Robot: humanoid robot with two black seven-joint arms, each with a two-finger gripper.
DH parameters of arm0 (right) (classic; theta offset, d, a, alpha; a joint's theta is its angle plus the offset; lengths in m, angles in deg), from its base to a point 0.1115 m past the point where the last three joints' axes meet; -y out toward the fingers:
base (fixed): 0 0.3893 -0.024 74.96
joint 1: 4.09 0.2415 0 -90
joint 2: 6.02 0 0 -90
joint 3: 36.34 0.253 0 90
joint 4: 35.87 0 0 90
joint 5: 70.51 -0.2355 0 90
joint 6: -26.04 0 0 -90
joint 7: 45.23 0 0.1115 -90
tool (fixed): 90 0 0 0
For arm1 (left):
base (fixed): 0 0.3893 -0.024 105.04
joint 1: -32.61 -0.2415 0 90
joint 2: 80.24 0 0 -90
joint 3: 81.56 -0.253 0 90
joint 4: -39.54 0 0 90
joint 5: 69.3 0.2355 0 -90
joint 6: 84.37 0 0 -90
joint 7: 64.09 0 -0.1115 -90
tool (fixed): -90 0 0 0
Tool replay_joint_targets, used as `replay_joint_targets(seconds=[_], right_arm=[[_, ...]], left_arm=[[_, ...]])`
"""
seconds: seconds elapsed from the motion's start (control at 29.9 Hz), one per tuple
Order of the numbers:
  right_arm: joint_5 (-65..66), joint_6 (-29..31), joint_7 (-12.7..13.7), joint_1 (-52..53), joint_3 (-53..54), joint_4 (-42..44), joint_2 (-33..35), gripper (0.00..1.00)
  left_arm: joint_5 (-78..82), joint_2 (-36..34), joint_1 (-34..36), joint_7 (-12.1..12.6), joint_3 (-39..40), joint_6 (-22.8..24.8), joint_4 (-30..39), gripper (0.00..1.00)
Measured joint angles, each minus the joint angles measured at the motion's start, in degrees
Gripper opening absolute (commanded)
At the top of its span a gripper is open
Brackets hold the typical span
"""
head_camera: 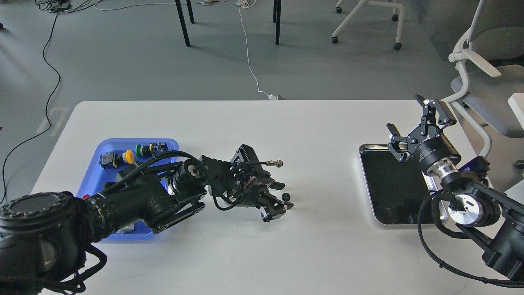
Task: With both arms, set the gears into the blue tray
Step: 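Carry the black gear into the blue tray and release it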
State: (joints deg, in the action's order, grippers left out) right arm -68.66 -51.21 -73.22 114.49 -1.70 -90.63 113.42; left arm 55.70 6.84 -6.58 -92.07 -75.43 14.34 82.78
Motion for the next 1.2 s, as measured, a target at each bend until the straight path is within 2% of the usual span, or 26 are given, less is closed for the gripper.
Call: replay_joint_targets(seconds=[0.17,0.6,0.77,0.94,1.07,1.2], right_arm=[[0.0,0.0,0.0,0.0,0.0,0.0,0.0,0.99],[0.0,-0.1,0.0,0.0,0.0,0.0,0.0,0.99],[0.0,-0.1,0.0,-0.1,0.2,0.0,0.0,0.99],[0.1,-0.1,0.0,-0.2,0.2,0.0,-0.5,0.99],[0.1,-0.2,0.0,-0.2,0.2,0.1,-0.8,0.99],[0.2,-0.2,0.0,-0.1,0.2,0.2,-1.3,0.99]], left_arm=[[0.0,0.0,0.0,0.0,0.0,0.0,-0.1,0.16],[0.0,-1.7,1.7,-0.1,2.0,0.2,2.2,0.19],[0.0,-11.5,3.8,-0.1,5.2,1.0,6.2,0.2],[0.0,-26.0,4.0,0.0,5.8,1.1,11.6,0.2],[0.0,-34.4,0.4,0.0,6.6,1.0,14.7,0.21],[0.0,-37.9,-5.1,0.0,9.9,0.9,15.8,0.22]])
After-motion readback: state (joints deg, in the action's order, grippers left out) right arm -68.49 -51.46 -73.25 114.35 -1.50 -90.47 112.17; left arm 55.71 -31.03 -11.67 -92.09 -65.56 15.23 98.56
